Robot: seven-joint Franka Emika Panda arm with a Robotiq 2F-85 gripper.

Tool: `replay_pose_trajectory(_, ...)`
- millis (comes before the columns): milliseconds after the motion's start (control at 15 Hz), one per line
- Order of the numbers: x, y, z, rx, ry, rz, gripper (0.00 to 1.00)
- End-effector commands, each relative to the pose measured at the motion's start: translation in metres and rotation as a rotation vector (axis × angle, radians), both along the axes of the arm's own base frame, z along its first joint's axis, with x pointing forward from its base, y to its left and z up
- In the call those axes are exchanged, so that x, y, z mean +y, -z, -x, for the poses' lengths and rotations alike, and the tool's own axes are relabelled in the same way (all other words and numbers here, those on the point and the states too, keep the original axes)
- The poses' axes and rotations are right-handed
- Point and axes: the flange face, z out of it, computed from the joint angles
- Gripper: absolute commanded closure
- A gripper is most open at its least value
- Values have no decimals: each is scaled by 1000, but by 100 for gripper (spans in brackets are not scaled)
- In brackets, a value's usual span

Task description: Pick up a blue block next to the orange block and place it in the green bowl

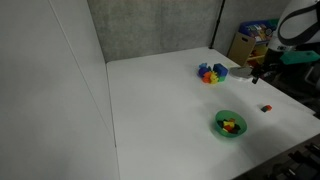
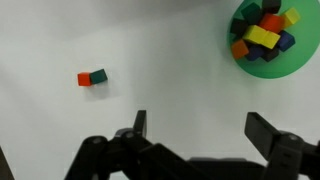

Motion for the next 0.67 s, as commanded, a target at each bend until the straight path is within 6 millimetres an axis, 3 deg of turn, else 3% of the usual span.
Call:
replay_pose_trajectory(0, -35, 31, -2, 13, 133, -4, 0)
replay_pose_trajectory(333, -66, 62, 1, 15, 404, -45, 0)
replay_pose_trajectory(600, -81, 69, -5, -10, 597, -55, 0)
